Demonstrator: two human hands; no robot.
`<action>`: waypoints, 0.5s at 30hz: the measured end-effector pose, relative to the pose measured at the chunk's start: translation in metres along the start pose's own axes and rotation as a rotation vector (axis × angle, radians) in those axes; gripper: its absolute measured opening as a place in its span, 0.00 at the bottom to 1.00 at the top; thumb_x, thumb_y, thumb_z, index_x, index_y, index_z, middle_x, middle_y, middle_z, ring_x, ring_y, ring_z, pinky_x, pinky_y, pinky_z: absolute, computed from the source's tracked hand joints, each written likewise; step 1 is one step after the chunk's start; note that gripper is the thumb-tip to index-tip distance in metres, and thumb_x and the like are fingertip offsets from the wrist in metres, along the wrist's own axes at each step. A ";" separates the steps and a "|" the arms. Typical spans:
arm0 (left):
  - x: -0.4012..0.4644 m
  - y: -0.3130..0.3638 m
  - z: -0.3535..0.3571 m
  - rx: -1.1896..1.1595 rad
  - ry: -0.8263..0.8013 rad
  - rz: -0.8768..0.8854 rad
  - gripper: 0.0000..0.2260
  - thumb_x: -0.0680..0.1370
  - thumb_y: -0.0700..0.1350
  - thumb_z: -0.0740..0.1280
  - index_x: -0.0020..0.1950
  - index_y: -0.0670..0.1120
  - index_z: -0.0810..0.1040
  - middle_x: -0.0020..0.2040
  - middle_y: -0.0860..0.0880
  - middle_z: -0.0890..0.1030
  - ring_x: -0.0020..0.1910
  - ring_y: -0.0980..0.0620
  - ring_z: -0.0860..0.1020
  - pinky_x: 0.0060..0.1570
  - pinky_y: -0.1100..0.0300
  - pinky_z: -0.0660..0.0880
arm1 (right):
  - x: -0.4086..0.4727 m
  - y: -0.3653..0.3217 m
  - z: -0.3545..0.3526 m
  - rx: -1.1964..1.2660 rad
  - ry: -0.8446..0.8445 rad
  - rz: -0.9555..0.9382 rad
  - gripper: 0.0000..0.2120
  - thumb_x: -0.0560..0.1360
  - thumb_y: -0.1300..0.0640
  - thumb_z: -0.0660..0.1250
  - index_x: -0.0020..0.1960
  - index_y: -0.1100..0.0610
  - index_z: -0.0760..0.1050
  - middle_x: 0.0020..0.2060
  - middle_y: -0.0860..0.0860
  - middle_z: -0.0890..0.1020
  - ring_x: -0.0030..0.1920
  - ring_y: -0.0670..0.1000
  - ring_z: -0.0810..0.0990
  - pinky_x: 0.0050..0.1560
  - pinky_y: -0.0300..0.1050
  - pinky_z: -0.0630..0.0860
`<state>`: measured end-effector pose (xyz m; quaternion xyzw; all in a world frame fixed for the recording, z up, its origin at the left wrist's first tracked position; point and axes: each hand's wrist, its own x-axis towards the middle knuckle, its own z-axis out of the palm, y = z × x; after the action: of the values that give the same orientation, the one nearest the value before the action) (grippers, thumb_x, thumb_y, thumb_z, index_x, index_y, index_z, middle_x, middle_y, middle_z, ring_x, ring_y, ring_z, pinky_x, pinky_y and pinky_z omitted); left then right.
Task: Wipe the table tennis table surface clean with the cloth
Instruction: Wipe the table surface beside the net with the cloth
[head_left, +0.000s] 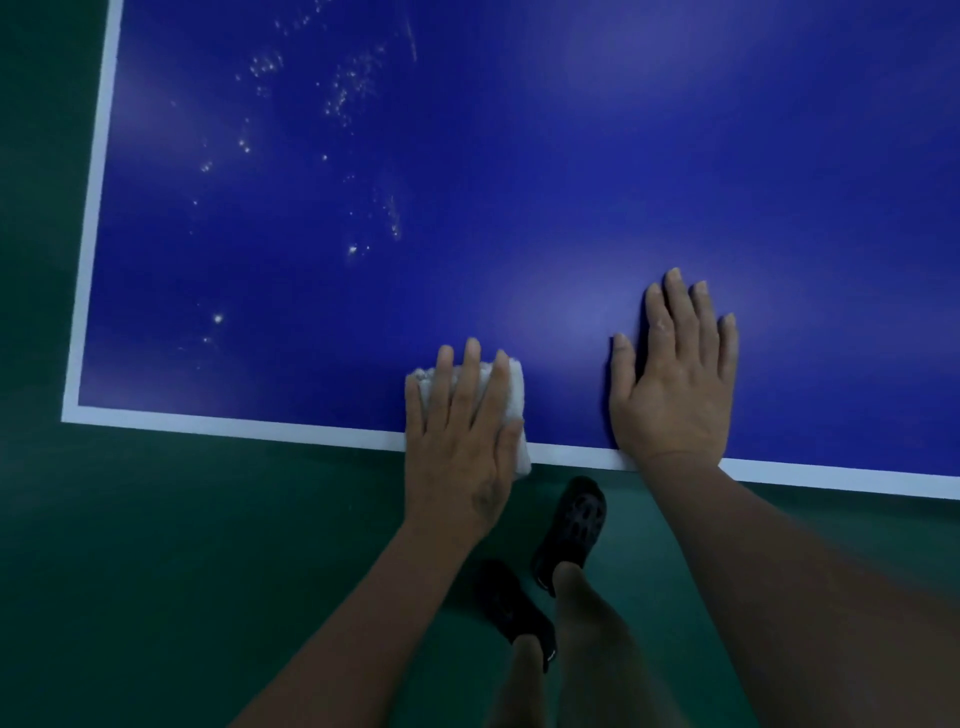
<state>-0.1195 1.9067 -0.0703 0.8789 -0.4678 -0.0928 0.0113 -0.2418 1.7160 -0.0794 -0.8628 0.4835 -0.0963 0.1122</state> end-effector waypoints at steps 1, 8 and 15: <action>0.017 -0.003 -0.003 0.023 0.004 0.009 0.26 0.90 0.53 0.46 0.88 0.47 0.51 0.87 0.43 0.50 0.86 0.40 0.46 0.81 0.33 0.50 | 0.000 0.000 0.000 0.001 -0.001 0.000 0.30 0.88 0.44 0.53 0.84 0.58 0.62 0.86 0.51 0.58 0.86 0.54 0.52 0.85 0.60 0.48; 0.079 0.007 -0.015 -0.007 0.012 -0.131 0.26 0.90 0.54 0.45 0.88 0.49 0.48 0.88 0.44 0.48 0.86 0.42 0.43 0.82 0.35 0.47 | 0.001 -0.001 -0.002 -0.004 -0.003 -0.004 0.29 0.88 0.44 0.55 0.85 0.58 0.61 0.86 0.52 0.58 0.86 0.54 0.52 0.85 0.60 0.47; 0.011 0.020 -0.007 0.015 -0.047 -0.165 0.27 0.89 0.60 0.41 0.88 0.53 0.48 0.88 0.45 0.47 0.86 0.40 0.46 0.82 0.33 0.49 | 0.003 0.001 -0.005 0.004 -0.026 0.002 0.29 0.88 0.44 0.54 0.85 0.59 0.60 0.86 0.52 0.58 0.86 0.54 0.51 0.85 0.60 0.48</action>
<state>-0.1283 1.8858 -0.0628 0.9120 -0.3948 -0.1106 -0.0136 -0.2426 1.7123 -0.0745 -0.8632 0.4827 -0.0858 0.1202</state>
